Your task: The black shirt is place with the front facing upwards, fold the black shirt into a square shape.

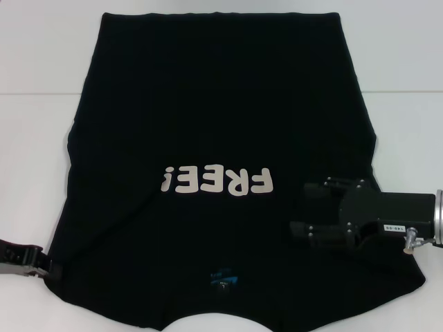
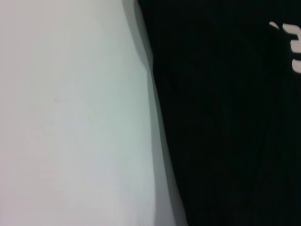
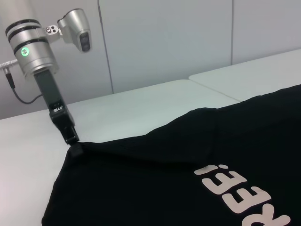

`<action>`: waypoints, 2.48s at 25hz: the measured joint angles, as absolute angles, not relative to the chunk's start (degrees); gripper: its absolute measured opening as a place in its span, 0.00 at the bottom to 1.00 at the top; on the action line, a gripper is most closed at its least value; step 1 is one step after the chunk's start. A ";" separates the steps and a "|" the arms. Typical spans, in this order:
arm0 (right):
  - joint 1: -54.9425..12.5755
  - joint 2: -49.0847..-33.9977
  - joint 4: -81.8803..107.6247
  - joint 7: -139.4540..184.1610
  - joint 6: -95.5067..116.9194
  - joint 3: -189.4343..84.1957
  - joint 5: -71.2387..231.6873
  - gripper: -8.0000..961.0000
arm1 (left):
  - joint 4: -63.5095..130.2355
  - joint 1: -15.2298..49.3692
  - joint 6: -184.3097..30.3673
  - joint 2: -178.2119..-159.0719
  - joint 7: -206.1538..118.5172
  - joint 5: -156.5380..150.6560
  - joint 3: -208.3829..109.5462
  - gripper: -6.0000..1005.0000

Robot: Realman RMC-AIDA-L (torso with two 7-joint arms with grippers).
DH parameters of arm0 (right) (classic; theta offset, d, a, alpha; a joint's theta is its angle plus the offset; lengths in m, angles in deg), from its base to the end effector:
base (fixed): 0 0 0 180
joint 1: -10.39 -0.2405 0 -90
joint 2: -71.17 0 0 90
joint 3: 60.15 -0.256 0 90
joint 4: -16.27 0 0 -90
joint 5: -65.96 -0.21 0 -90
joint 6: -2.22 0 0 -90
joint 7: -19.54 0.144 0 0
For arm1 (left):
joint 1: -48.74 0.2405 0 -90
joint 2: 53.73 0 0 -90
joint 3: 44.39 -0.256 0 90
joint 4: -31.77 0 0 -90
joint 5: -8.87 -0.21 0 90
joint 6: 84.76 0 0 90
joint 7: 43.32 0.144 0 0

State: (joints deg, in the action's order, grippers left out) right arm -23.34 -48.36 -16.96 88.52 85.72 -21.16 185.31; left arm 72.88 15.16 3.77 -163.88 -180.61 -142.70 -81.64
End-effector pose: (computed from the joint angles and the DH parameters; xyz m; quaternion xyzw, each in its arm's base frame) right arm 0.2620 0.3410 -0.0220 -0.9601 0.1455 0.1909 0.1436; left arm -0.3444 0.3269 0.0630 -0.7563 -0.6383 0.0460 0.1363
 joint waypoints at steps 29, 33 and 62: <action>-31.81 -41.95 -33.72 151.71 101.46 -20.13 225.18 0.90 | 73.10 14.15 6.99 -163.48 -180.60 -142.37 -81.78 0.05; -31.78 -41.75 -30.66 151.85 100.09 -20.25 225.34 0.90 | 72.92 14.21 6.99 -163.51 -180.60 -142.33 -81.81 0.05; -32.23 -42.03 -26.98 155.40 95.56 -17.85 225.60 0.90 | 72.64 14.08 7.28 -163.58 -180.61 -142.59 -81.83 0.05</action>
